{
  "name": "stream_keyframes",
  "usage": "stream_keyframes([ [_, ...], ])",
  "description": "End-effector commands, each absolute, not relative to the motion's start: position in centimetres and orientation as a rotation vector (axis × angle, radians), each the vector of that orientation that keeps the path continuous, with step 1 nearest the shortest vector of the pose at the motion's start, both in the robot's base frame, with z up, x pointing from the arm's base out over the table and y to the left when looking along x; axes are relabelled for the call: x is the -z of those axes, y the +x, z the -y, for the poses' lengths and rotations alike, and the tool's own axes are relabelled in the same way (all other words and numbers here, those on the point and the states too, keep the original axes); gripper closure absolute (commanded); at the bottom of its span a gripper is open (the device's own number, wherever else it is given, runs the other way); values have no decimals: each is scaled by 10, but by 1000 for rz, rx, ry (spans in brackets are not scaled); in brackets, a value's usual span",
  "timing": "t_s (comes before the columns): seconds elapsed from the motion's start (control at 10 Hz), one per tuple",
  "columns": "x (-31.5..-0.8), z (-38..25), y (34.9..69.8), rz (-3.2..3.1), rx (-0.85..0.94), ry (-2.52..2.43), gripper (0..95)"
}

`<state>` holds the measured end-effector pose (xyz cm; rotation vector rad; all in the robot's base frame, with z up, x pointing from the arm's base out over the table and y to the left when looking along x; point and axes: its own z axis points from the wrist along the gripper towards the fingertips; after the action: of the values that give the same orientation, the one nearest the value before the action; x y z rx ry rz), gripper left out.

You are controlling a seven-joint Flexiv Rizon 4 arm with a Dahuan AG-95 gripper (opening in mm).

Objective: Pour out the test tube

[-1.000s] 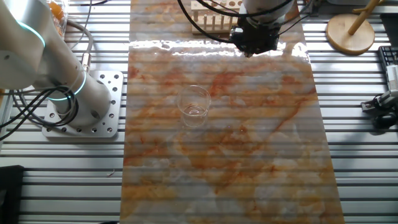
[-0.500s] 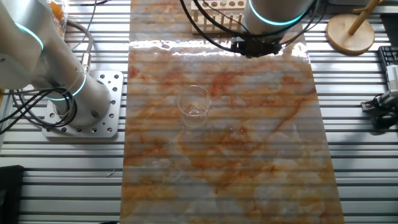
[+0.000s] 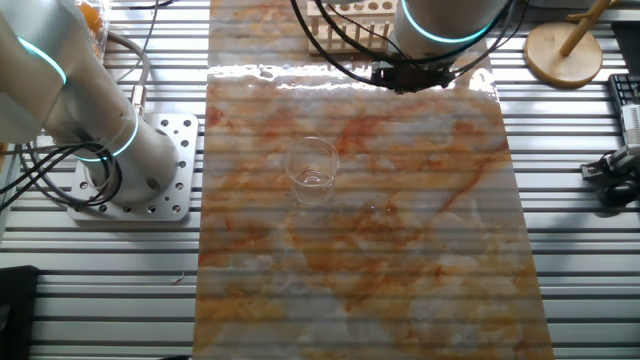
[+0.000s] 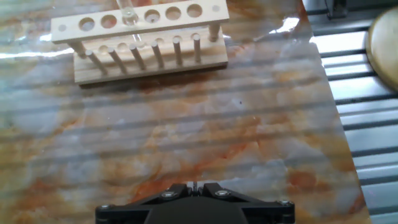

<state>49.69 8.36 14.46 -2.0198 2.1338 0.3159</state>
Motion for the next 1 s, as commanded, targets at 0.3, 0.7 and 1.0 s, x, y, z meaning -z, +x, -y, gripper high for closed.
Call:
stream_keyframes([
  [0.3,-142,-84,499,-2076,-417,-2075,950],
  [0.7,-141,-84,499,-2074,-421,-2076,950],
  [1.0,-138,-84,501,-2041,-476,-2066,950],
])
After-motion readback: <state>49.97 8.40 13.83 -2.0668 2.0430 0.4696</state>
